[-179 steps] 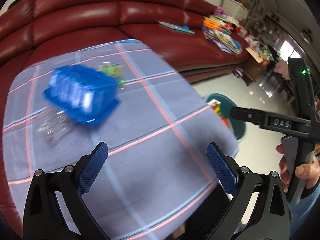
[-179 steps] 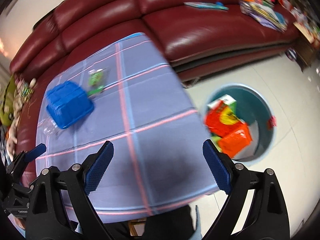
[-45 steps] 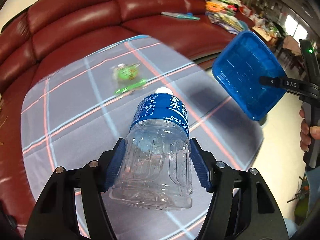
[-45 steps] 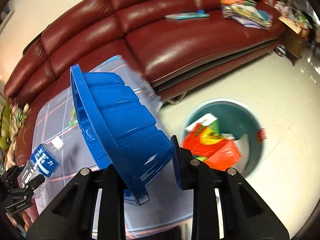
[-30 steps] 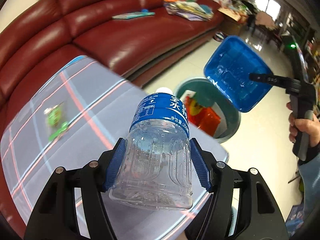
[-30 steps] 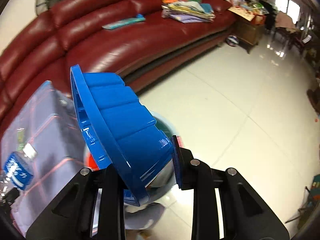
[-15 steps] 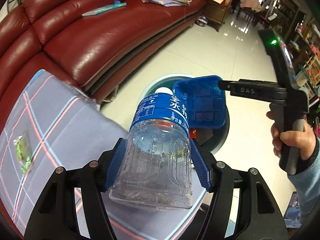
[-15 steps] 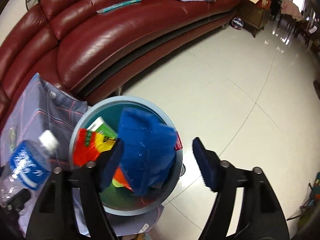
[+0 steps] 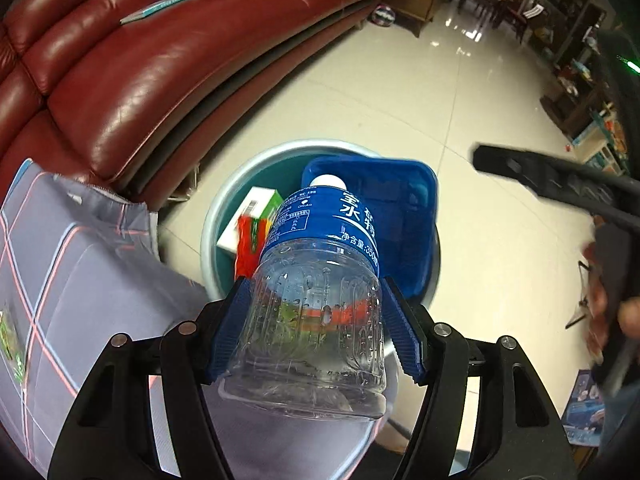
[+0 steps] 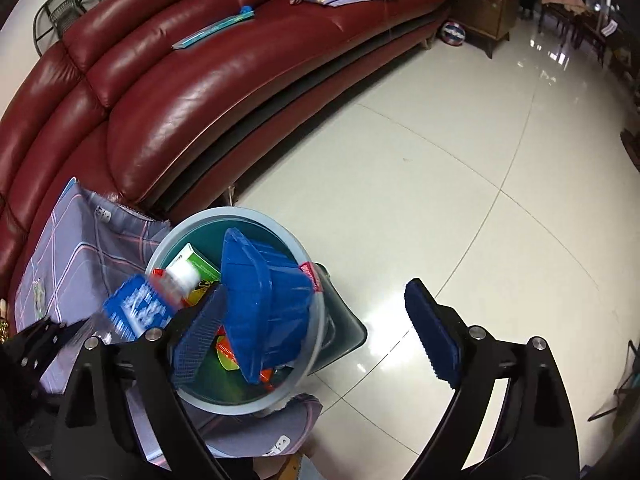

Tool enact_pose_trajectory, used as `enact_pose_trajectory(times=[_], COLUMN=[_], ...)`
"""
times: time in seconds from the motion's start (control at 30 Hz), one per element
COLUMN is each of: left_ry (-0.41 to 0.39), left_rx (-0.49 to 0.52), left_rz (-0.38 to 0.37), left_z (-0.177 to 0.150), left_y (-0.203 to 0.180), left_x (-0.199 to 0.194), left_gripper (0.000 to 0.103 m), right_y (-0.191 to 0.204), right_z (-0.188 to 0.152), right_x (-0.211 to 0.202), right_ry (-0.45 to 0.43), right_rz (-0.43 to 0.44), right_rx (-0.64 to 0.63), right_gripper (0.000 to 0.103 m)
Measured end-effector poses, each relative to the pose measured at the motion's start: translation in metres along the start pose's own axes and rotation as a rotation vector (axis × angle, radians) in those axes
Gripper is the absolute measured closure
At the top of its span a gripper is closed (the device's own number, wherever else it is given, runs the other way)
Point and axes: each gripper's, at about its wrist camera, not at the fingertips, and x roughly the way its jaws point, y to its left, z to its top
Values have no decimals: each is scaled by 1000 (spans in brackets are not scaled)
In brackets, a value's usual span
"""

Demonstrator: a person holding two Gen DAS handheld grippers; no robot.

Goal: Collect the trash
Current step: 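Open the right tool to drop the tray while the left tool releases the bottle into the bin, then withdraw both open tools from above the teal bin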

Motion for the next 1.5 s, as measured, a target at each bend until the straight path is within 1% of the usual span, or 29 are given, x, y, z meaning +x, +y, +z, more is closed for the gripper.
enact_pose_trajectory(times=[0.07,0.13,0.2,0.27,0.37,0.43,0.57,0.67,0.8,1.07,1.23,1.33,1.5], left_ry=[-22,-37,-59,-77,-73,-65,-55,-56,-69,-94,-104,-121,-155], left_rx=[-5,-13,-16,-18,-32,-46,-92,-122,-166,-218,-234,-235,-257], left_rz=[19,14,20,37,50,73,85,111,119,137,160,179,209], left_z=[7,11,13,14,10,5,-11,-21,-36,-70,-92,-102,-120], left_y=[-2,-4,-4,-4,0,3,15,19,23,22,18,14,13], left_x=[0,-4,-9,-14,-16,-18,-26,-36,-52,-81,-102,-114,-131], left_gripper=[26,21,9,5,5,4,4,4,4,4,4,4,4], right_y=[-4,-5,-6,-4,2,8,17,24,35,58,61,61,64], right_z=[-2,-2,-2,-2,-4,-6,-12,-19,-30,-61,-78,-88,-107], right_x=[-3,-3,-4,-4,-2,-3,-4,-11,-25,-61,-81,-91,-103], right_ry=[1,3,6,9,24,27,49,53,45,4,-25,-43,-74], right_rz=[-8,-10,-12,-7,5,10,38,49,61,87,101,106,96], right_rx=[3,5,3,-1,-19,-39,-63,-86,-122,-228,-246,-250,-291], right_gripper=[16,16,16,16,14,11,10,10,9,7,7,7,7])
